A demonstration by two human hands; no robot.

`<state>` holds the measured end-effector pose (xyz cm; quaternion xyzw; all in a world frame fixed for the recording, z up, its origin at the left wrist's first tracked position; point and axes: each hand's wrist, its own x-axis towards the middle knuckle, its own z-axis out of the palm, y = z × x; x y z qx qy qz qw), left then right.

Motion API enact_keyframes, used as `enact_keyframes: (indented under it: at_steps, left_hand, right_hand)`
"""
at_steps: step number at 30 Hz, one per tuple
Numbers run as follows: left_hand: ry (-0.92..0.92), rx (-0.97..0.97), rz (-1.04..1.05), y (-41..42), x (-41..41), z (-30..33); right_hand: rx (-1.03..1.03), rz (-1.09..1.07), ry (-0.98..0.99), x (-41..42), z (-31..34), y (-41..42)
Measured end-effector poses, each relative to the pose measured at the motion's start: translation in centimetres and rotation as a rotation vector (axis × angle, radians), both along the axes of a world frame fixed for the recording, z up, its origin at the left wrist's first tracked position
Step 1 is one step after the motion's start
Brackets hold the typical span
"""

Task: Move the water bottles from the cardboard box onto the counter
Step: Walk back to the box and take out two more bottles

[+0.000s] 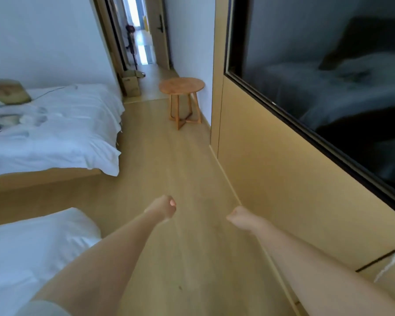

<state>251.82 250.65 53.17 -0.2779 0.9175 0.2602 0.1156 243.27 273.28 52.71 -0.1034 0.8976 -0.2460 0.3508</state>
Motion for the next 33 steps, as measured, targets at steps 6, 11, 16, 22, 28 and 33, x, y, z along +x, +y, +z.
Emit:
enact_keyframes:
  at_steps: [6,11,16,22,28,33]
  left_hand:
    - [-0.057,0.074,0.101,-7.0,-2.7,-2.2]
    - [-0.106,0.063,0.153,-14.3,-8.9,-2.7]
    - [-0.136,0.007,0.195,-21.5,-16.6,-1.6]
    - [-0.19,-0.008,0.233,-29.3,-24.0,-2.0]
    - [-0.218,0.006,0.184,-39.1,-33.0,-4.1]
    - [-0.177,0.018,0.167,-49.8,-41.5,-4.0]
  right_hand:
    - [0.031,0.2,0.047,-5.8,-2.1,-12.1]
    - [0.025,0.327,0.096,-13.1,-2.1,-21.4]
    - [0.065,0.414,0.136,-21.9,-0.6,-28.3]
    - [0.091,0.454,0.134,-30.2,-1.4,-36.0]
    - [0.121,0.473,0.119,-39.2,-4.1,-46.6]
    - [0.125,0.439,0.151,-47.3,-4.8,-57.3]
